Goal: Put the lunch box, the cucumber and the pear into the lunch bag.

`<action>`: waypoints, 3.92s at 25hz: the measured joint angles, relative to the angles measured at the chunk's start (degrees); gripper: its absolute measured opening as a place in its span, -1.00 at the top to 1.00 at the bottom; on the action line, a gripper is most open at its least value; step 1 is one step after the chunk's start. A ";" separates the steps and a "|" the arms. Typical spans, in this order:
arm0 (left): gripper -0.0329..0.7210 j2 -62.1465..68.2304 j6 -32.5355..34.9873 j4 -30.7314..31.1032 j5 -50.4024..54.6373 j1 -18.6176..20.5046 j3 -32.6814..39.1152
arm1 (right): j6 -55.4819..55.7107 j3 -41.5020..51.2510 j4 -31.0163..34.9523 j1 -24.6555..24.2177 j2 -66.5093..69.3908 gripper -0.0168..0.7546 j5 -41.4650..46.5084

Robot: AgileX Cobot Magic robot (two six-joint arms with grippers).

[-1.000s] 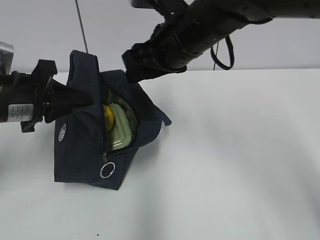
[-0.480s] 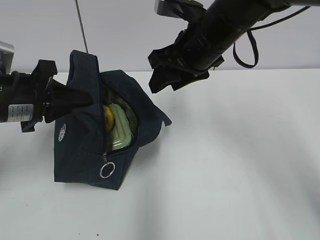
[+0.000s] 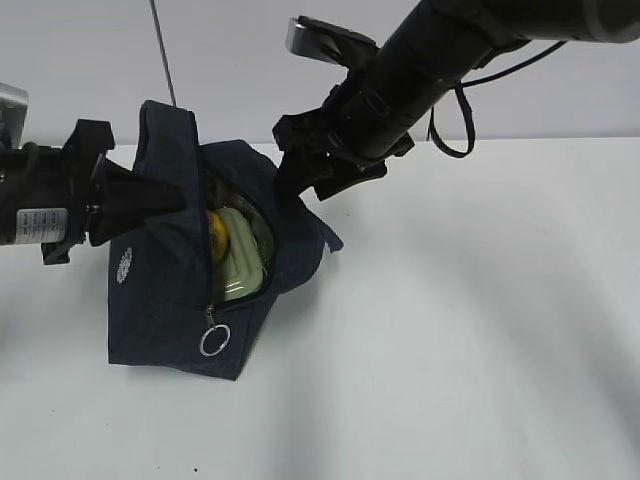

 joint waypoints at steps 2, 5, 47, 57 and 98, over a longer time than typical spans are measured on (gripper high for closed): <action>0.96 0.00 0.05 0.00 0.00 0.00 0.00 | -0.10 -0.16 0.00 0.00 1.01 -0.17 0.00; 0.96 0.00 0.05 0.00 0.00 0.00 0.00 | -0.10 -0.25 0.46 0.00 2.63 -0.17 0.00; 0.96 7.79 0.21 2.41 -4.55 -13.66 -10.70 | 15.57 -0.25 -33.35 -1.25 -8.21 0.94 10.39; 0.96 8.07 0.21 1.14 -5.20 -13.68 -10.70 | 15.62 -0.25 -30.27 -1.25 -5.63 0.23 5.44; 0.96 8.07 0.21 1.19 -4.43 -13.68 -10.70 | 8.23 22.85 -15.19 -1.25 -42.69 -0.32 5.25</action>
